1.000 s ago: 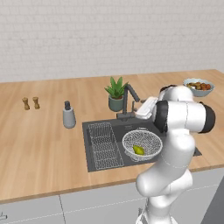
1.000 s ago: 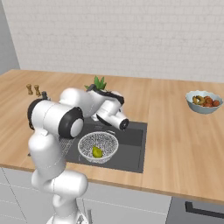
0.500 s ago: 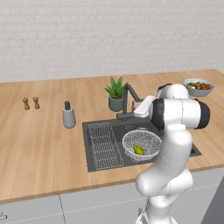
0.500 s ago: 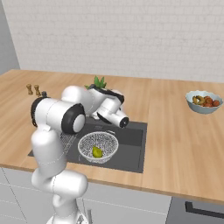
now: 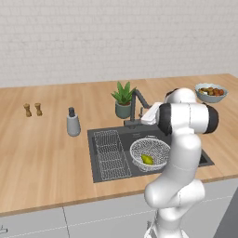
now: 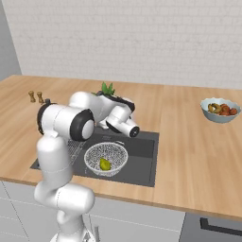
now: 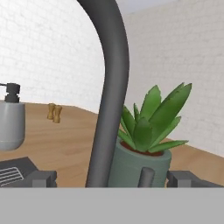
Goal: Put the colander in the sink, put the pear in the colander, and turn on the sink faucet and pour water over the colander.
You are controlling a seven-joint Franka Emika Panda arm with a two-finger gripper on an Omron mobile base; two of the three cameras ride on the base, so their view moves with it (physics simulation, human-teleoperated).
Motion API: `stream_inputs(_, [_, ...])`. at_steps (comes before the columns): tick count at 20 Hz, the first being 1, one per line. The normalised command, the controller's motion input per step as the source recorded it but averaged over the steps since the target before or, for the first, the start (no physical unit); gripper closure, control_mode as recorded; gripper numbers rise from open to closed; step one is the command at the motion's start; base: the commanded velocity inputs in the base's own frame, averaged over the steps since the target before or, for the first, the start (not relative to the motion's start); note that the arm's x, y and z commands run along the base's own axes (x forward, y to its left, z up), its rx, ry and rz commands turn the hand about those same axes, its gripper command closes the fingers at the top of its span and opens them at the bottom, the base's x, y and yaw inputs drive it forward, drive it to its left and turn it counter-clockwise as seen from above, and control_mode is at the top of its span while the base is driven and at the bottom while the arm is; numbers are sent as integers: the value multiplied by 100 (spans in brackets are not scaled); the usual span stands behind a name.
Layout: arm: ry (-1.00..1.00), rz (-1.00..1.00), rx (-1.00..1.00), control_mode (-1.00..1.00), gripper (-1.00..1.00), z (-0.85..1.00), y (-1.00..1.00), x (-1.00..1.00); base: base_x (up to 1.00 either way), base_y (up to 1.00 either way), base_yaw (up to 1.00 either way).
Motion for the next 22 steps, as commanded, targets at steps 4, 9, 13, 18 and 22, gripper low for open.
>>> stream_inputs(4, [0,0,0,-100,-100,-7,0,12,0,0,0])
stream_inputs(9, [0,0,0,-100,-100,-6,0,11,0,0,0])
stream_inputs(13, [0,0,0,-100,-100,-7,0,15,0,0,0])
stream_inputs(18, [0,0,0,-100,-100,-7,0,18,0,0,0])
stream_inputs(22, [0,0,0,-100,-100,-10,0,18,0,0,0])
